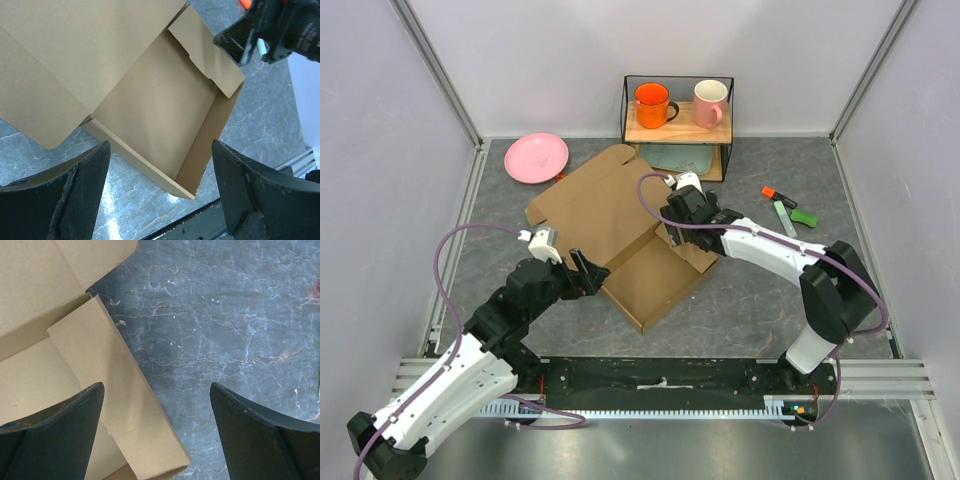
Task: Fold the paper box
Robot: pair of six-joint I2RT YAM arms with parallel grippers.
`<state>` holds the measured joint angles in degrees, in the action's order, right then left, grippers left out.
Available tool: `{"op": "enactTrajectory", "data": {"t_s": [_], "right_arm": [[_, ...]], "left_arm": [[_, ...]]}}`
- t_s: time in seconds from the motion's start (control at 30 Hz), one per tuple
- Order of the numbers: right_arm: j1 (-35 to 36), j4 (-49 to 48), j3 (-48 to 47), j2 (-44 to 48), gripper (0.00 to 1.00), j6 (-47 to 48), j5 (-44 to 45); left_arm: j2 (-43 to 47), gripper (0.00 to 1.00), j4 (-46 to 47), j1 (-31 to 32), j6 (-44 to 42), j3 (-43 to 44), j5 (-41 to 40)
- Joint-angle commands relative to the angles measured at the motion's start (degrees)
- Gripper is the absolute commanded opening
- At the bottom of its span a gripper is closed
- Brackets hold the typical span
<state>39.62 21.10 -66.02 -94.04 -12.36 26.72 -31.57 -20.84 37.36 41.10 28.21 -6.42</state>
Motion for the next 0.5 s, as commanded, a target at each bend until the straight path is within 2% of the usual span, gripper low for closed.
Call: {"op": "enactTrajectory", "data": {"t_s": [0.0, 0.13, 0.23, 0.33, 0.37, 0.47], "right_arm": [[-0.4, -3.3, -0.5, -4.4, 0.93, 3.4, -0.7], [-0.4, -3.8, 1.1, -6.7, 0.86, 3.1, -1.8], [-0.4, -4.8, 3.1, -8.1, 0.76, 2.9, -2.2], [-0.4, -5.9, 5.5, -8.3, 0.53, 1.6, -2.2], [-0.4, -6.9, 6.3, -7.9, 0.42, 0.4, -2.2], [-0.4, -8.2, 9.1, -6.9, 0.24, -1.7, -1.3]], "left_arm": [[1.5, 0.88, 0.7, 0.0, 2.8, -1.2, 2.0], [0.3, 0.88, 0.8, 0.0, 3.5, -2.6, 3.6], [-0.7, 0.87, 1.2, 0.0, 4.2, -3.9, 4.4], [-1.4, 0.86, 1.9, 0.0, 4.5, -5.4, 4.2], [-1.6, 0.86, 2.2, 0.0, 4.7, -5.6, 4.0], [-2.8, 0.85, 3.3, 0.0, 5.1, -6.7, 3.5]]}}
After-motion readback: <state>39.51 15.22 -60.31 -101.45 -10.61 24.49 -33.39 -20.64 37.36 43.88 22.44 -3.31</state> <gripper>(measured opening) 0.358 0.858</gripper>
